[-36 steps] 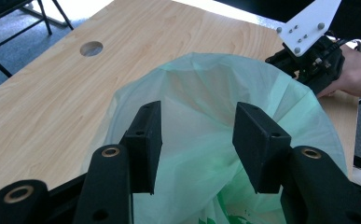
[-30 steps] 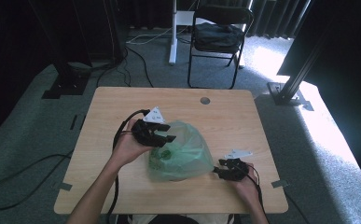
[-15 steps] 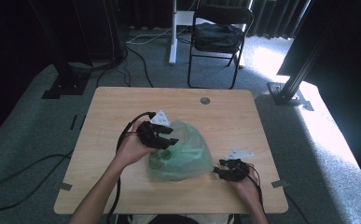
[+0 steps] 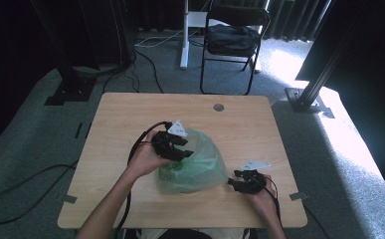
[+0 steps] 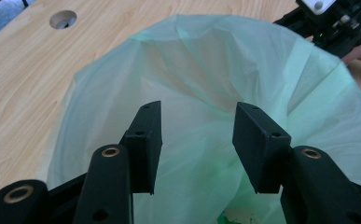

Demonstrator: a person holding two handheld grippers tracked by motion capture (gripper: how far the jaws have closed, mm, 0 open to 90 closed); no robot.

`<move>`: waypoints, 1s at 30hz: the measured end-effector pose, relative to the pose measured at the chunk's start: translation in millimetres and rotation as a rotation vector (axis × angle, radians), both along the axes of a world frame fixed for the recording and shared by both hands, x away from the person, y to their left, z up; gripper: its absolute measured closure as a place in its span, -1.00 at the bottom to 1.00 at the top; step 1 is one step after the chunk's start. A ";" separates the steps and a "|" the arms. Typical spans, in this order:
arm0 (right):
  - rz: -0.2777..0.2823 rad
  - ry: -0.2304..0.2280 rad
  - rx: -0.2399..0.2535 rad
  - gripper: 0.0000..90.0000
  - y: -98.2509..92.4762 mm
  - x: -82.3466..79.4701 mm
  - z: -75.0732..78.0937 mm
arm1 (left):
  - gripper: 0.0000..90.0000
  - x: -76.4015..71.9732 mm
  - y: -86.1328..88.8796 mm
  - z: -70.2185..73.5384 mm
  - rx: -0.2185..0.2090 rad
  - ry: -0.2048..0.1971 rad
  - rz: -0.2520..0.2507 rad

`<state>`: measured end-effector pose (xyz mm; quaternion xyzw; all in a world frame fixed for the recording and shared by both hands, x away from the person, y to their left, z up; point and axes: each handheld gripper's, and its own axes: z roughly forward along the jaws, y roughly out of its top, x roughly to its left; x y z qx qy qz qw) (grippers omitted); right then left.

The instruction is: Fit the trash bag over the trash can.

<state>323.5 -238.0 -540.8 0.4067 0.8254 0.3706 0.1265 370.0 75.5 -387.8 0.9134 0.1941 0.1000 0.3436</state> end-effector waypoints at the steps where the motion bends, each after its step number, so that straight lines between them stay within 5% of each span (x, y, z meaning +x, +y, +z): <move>1: 0.000 0.000 0.000 0.11 -0.1 0.0 0.0 | 0.17 0.4 -1.0 -0.8 0.007 0.000 -0.002; 16: -0.004 -0.001 -0.012 0.11 -0.6 -2.7 2.6 | 0.17 2.4 -11.3 -14.1 0.079 0.021 -0.012; 30: 0.024 -0.057 0.017 0.12 -1.9 -16.9 24.3 | 0.17 4.8 -14.2 -19.6 0.127 0.021 -0.004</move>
